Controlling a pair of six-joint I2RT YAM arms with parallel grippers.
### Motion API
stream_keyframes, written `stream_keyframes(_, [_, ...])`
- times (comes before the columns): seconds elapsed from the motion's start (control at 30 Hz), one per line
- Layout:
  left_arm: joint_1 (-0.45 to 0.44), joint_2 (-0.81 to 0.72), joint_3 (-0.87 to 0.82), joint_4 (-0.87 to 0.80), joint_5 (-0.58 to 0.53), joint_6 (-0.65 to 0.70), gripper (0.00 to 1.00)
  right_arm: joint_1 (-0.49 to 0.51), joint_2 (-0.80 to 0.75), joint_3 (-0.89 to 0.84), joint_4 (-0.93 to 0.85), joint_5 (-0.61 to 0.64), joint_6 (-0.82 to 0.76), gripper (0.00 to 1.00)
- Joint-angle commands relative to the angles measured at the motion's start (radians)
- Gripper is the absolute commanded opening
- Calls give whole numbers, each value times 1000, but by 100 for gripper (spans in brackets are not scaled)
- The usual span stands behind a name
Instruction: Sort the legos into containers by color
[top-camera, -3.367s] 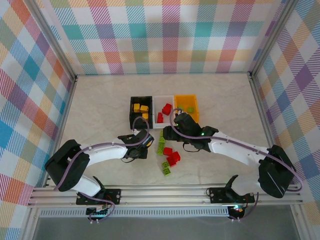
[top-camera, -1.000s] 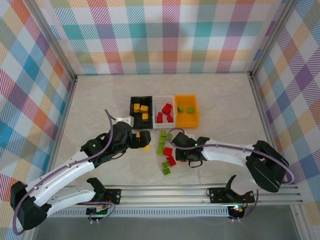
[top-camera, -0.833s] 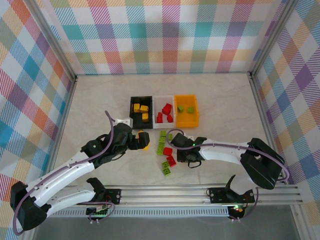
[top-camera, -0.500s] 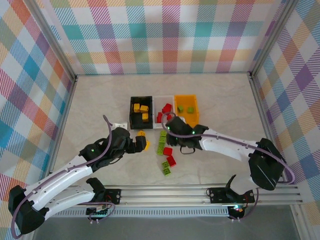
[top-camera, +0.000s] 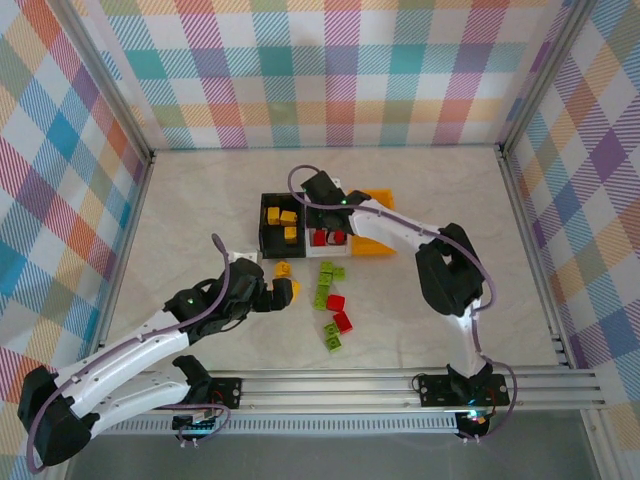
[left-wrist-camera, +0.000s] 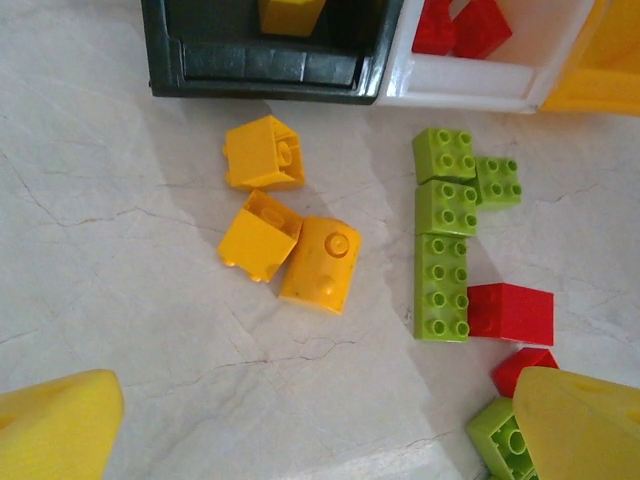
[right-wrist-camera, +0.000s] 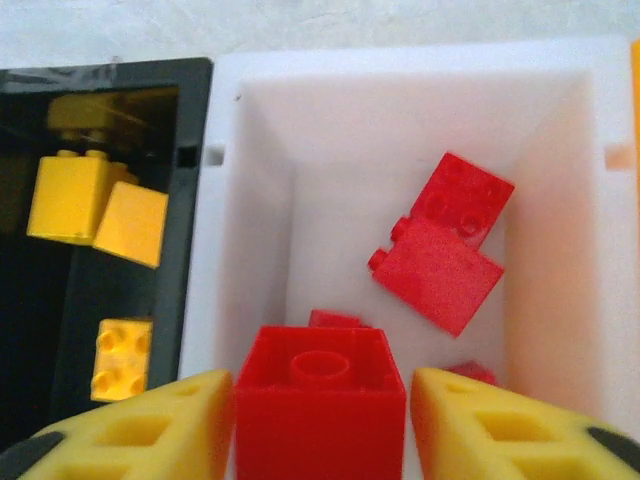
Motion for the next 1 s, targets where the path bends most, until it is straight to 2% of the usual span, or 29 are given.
stream_keyframes(0.0, [-2, 21, -1, -9, 13, 9, 100, 4, -12, 74, -47, 2, -25, 65])
stream_keyframes(0.13, [-3, 62, 9, 11, 37, 28, 100, 6, -111, -4, -3, -19, -18, 70])
stream_keyframes(0.23, [-23, 113, 21, 48, 99, 44, 99, 16, -234, -158, 60, -45, 4, 71])
stream_keyframes(0.47, [-228, 314, 135, 65, 117, 83, 97, 23, -519, -555, 138, -69, 94, 72])
stream_keyframes(0.6, [-352, 456, 211, 45, 135, 126, 95, 22, -639, -702, 137, -53, 125, 73])
stream_keyframes(0.77, [-467, 629, 309, -36, 72, 166, 94, 22, -742, -797, 125, -31, 142, 74])
stream_keyframes(0.97, [-496, 741, 338, -53, 40, 157, 90, 22, -816, -834, 121, -15, 142, 75])
